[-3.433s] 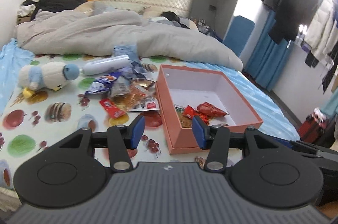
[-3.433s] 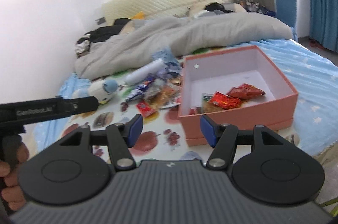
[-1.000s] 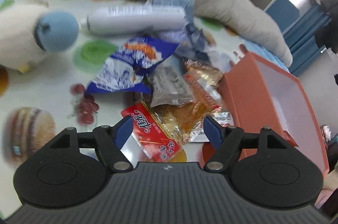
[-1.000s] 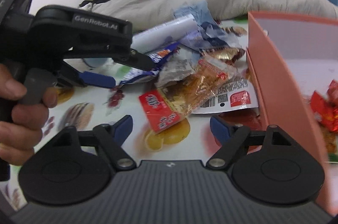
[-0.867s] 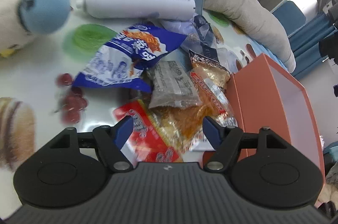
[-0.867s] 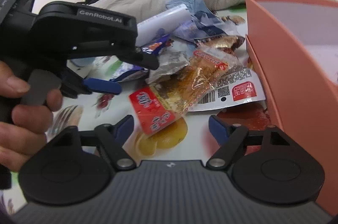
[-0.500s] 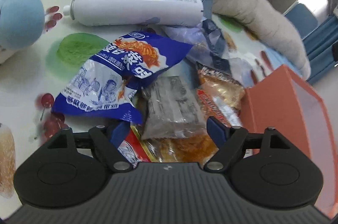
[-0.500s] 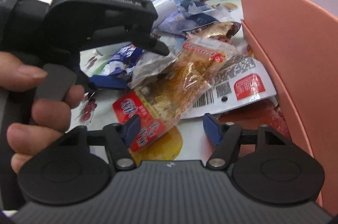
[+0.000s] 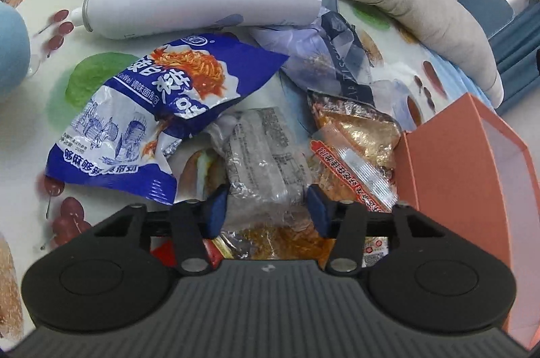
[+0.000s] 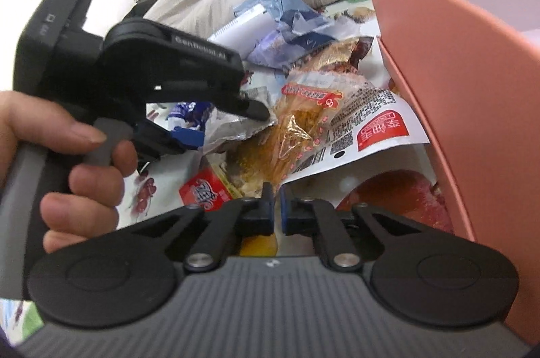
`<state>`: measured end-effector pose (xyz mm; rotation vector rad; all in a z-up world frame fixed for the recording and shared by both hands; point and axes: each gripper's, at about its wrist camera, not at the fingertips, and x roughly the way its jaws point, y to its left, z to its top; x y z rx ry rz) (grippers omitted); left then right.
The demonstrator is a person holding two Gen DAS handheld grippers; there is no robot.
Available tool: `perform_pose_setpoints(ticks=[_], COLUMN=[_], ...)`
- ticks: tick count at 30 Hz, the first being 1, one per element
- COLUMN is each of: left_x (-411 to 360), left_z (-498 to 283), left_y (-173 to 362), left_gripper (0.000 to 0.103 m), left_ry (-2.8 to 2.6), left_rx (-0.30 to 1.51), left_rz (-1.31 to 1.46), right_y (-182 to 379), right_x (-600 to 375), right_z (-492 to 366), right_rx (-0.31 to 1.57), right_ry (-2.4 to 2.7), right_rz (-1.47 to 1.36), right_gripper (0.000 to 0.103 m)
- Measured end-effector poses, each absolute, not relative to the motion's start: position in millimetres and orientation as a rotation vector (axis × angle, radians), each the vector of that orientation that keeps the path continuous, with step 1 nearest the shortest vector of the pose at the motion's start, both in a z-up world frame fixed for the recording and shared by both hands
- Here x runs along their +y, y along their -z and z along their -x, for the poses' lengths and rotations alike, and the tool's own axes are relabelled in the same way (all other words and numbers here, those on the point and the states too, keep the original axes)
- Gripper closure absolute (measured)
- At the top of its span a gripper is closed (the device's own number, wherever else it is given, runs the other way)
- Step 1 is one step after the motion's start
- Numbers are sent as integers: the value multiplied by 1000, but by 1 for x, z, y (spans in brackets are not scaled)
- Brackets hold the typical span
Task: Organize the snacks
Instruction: 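Lower right gripper onto orange-filled packet while left lowers onto clear grey packet, then close right gripper on the orange packet while left grasps the clear grey packet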
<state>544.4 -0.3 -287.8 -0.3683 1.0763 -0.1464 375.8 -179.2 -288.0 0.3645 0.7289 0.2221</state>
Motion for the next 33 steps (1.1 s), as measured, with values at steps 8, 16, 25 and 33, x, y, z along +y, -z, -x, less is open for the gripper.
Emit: perform_pose_setpoints(ticks=[8,16,25,33], left_x=[-1,13,35,45], left_z=[-515,-449,-362,-300], left_y=[276,263,257,254], left_gripper=[63,65,65,65], left_ry=[137,103,62,32], left_rx=[1090,1088,1100,1099], left_rz=[337,366,429,435], right_y=[270,251,236,230], right_x=[-185,-185,-191,-201], right_z=[-354,-311,-248,-203], right_rx=[725,733,757,770], right_ry=[-232,-259,-273,-283], right_rz=[-367,-342,-346,-343], right_gripper=[99,100,100,100])
